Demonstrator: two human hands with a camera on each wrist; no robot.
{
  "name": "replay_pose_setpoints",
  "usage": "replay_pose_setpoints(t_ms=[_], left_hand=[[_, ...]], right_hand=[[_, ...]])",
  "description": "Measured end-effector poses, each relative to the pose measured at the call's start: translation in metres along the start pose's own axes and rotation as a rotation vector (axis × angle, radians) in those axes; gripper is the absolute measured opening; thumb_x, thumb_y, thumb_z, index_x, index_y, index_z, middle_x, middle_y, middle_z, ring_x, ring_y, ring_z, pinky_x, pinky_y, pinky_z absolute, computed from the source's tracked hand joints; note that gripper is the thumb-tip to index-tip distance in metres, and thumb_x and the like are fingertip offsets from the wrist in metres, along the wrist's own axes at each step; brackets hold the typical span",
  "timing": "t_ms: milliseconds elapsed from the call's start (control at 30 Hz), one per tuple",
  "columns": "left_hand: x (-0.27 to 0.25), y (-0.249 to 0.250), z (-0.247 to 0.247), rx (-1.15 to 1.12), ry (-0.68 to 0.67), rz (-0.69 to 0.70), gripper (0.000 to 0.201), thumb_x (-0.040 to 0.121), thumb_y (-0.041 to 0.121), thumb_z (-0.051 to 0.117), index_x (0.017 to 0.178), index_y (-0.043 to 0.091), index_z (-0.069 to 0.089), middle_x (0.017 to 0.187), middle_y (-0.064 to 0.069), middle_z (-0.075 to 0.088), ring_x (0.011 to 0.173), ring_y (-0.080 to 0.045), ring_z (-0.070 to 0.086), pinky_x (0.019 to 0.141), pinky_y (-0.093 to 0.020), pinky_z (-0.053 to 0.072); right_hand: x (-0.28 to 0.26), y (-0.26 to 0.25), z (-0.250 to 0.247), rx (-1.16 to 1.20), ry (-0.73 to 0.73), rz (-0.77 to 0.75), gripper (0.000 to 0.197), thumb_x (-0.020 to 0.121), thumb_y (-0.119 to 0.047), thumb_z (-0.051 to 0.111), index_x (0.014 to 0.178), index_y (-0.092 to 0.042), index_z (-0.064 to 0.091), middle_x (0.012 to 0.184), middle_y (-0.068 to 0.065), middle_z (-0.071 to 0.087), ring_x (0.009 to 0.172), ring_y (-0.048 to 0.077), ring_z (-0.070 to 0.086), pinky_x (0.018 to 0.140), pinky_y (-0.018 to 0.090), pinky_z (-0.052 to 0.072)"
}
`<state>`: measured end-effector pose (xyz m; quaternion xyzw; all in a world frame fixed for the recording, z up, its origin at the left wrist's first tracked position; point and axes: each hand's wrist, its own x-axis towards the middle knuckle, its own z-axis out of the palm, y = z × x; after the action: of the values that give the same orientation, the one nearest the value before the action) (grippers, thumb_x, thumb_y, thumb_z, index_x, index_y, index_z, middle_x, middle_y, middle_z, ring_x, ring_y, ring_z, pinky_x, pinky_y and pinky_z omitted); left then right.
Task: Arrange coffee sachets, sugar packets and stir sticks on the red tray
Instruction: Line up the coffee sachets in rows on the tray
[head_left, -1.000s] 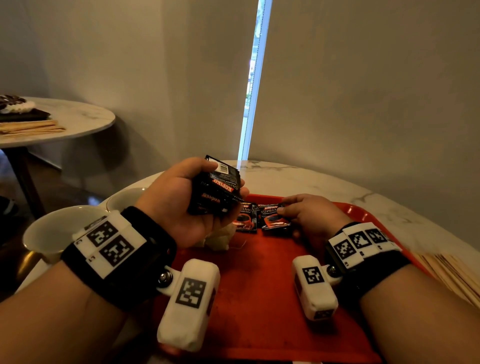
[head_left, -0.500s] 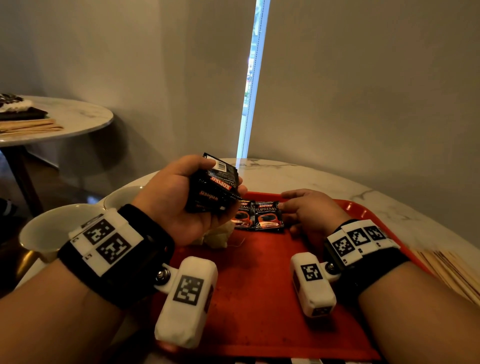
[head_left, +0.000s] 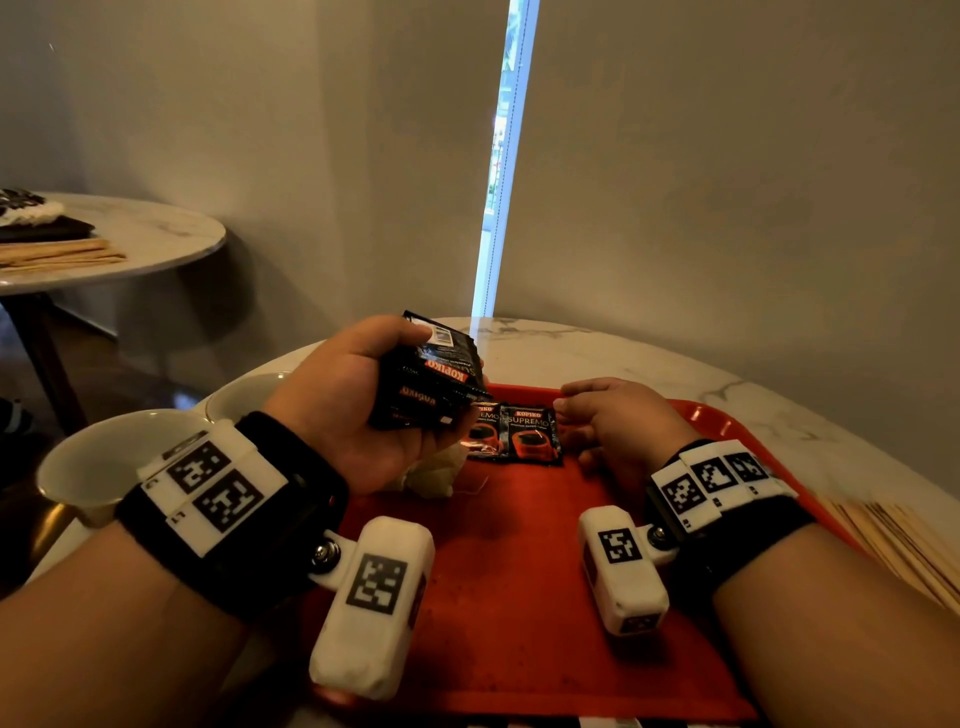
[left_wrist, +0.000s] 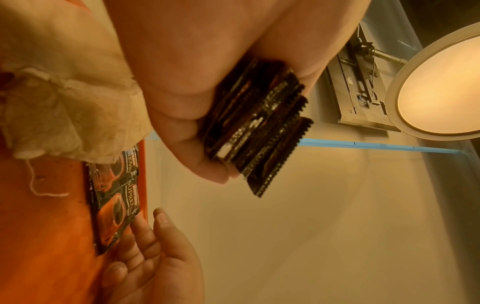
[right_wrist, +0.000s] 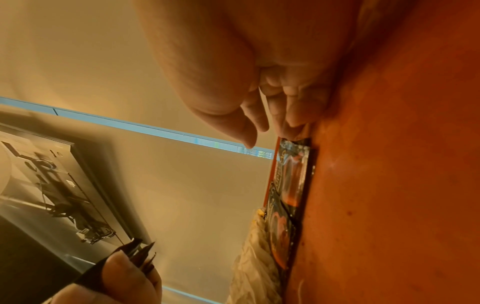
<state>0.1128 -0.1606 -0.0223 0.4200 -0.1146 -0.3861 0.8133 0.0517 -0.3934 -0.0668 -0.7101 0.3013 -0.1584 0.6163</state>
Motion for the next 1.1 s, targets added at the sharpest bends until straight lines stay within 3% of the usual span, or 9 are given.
replay_pose_setpoints(t_ms=[167,300,433,567,700,867,967,1067,1100], left_hand=[[0.000,-0.001,0.000,0.004,0.002,0.010,0.068,0.075,0.023,0.060,0.139,0.001,0.051,0.113,-0.022,0.066,0.089,-0.030,0.067,0.065,-0.036,0.059],[0.000,0.000,0.001,0.002,-0.004,0.020,0.070,0.074,0.023,0.059,0.140,0.001,0.051,0.108,-0.022,0.066,0.076,-0.028,0.070,0.062,-0.035,0.059],[0.000,0.000,0.001,0.013,0.009,0.022,0.067,0.075,0.024,0.060,0.138,0.002,0.053,0.107,-0.021,0.067,0.075,-0.028,0.070,0.060,-0.035,0.059],[0.001,0.000,0.001,0.015,0.006,0.016,0.066,0.074,0.024,0.059,0.136,0.001,0.054,0.107,-0.021,0.067,0.076,-0.028,0.069,0.060,-0.034,0.059],[0.000,0.000,0.002,0.001,0.005,0.000,0.044,0.085,0.023,0.055,0.124,0.004,0.060,0.101,-0.019,0.068,0.074,-0.027,0.068,0.062,-0.033,0.058],[0.000,-0.001,0.003,0.008,-0.009,-0.001,0.069,0.073,0.023,0.059,0.138,0.000,0.052,0.110,-0.022,0.064,0.086,-0.029,0.065,0.062,-0.034,0.059],[0.000,-0.001,0.002,0.015,0.004,0.001,0.067,0.075,0.022,0.060,0.138,0.000,0.052,0.116,-0.025,0.066,0.087,-0.031,0.068,0.063,-0.036,0.060],[0.000,-0.001,0.002,0.019,0.010,-0.007,0.066,0.076,0.021,0.059,0.138,0.002,0.052,0.127,-0.027,0.063,0.092,-0.032,0.066,0.063,-0.037,0.060],[0.000,-0.002,0.002,0.017,0.011,-0.011,0.066,0.076,0.021,0.060,0.139,0.003,0.052,0.125,-0.025,0.064,0.093,-0.032,0.065,0.064,-0.037,0.060]], right_hand=[[-0.004,-0.003,0.003,0.009,0.016,-0.001,0.019,0.092,-0.006,0.066,0.111,-0.006,0.061,0.087,0.014,0.065,0.049,0.015,0.052,0.042,0.024,0.038],[-0.010,-0.010,0.006,0.046,0.023,0.004,0.015,0.094,-0.012,0.065,0.105,-0.005,0.059,0.085,0.011,0.059,0.054,0.016,0.051,0.045,0.025,0.036],[-0.020,-0.017,0.008,0.045,-0.128,0.118,0.023,0.096,-0.023,0.063,0.108,-0.003,0.059,0.090,0.014,0.064,0.057,0.020,0.060,0.045,0.028,0.046],[-0.024,-0.018,0.010,-0.009,-0.224,0.179,0.030,0.097,-0.029,0.062,0.113,-0.004,0.059,0.081,0.013,0.068,0.061,0.024,0.064,0.052,0.030,0.051],[-0.023,-0.018,0.008,-0.054,-0.205,0.173,0.028,0.097,-0.030,0.063,0.110,-0.005,0.060,0.076,0.010,0.071,0.063,0.025,0.064,0.055,0.032,0.049],[-0.023,-0.018,0.009,-0.104,-0.185,0.151,0.032,0.096,-0.032,0.063,0.112,-0.005,0.060,0.081,0.010,0.072,0.059,0.023,0.063,0.050,0.027,0.042],[-0.021,-0.021,0.008,-0.130,-0.169,0.094,0.028,0.096,-0.031,0.064,0.110,-0.007,0.059,0.086,0.010,0.072,0.055,0.021,0.064,0.043,0.022,0.038],[-0.025,-0.029,0.006,-0.076,-0.158,-0.087,0.005,0.095,-0.015,0.064,0.099,-0.011,0.063,0.088,0.009,0.071,0.054,0.017,0.059,0.042,0.021,0.037],[-0.028,-0.033,0.006,-0.042,-0.178,-0.160,0.007,0.095,-0.008,0.063,0.099,-0.013,0.066,0.089,0.010,0.070,0.056,0.016,0.058,0.042,0.022,0.039]])
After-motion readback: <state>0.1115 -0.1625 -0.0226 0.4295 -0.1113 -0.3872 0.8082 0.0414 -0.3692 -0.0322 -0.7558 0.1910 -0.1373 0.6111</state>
